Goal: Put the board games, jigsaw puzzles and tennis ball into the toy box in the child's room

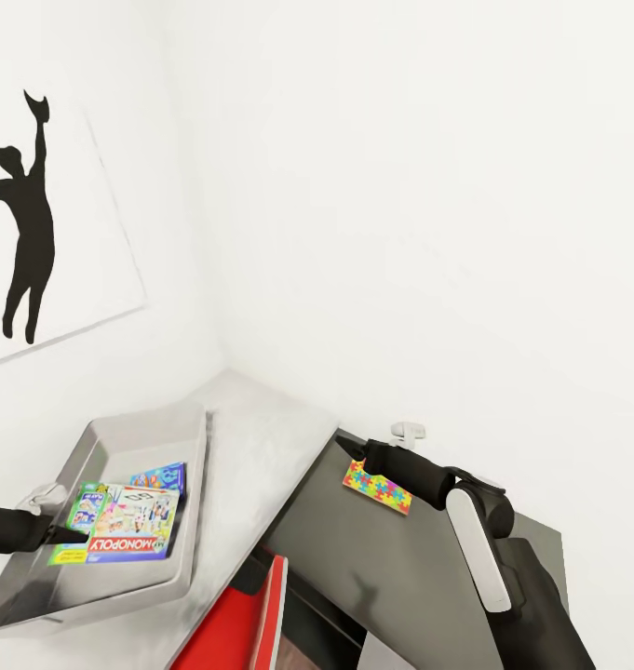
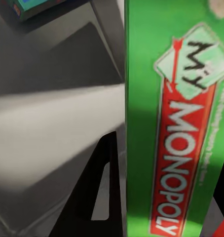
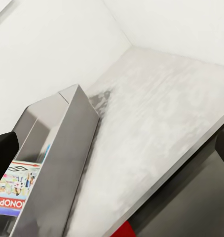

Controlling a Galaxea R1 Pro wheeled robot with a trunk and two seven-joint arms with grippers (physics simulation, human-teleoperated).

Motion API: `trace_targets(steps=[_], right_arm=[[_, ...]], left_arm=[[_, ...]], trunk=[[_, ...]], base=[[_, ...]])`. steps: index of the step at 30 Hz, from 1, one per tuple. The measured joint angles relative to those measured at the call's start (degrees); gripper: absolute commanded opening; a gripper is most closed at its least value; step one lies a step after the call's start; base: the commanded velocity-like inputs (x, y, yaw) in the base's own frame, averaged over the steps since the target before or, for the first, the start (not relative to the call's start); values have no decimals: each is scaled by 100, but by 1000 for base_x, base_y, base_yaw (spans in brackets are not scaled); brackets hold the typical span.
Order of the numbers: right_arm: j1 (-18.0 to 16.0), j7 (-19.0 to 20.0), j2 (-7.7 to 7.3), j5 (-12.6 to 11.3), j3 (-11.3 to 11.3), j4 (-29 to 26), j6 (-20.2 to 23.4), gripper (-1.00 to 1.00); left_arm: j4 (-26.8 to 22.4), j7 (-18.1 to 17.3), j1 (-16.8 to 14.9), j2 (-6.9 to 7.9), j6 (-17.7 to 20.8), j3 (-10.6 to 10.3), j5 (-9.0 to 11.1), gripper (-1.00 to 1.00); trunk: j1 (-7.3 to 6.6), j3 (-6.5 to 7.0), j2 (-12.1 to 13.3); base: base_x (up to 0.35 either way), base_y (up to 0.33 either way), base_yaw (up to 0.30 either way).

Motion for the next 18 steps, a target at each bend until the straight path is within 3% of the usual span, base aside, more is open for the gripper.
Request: trace_targets(steps=[9, 18], right_arm=[[0, 1, 0, 0, -5, 0, 0, 100], [0, 0, 0, 0, -9, 0, 1, 100]], left_arm=[[0, -41, -1, 77, 0, -7, -7, -100], [0, -574, 2, 165, 10, -59, -25, -100]], trunk=[[0, 0, 0], [0, 0, 0]], base=[[0, 0, 0], [0, 0, 0]])
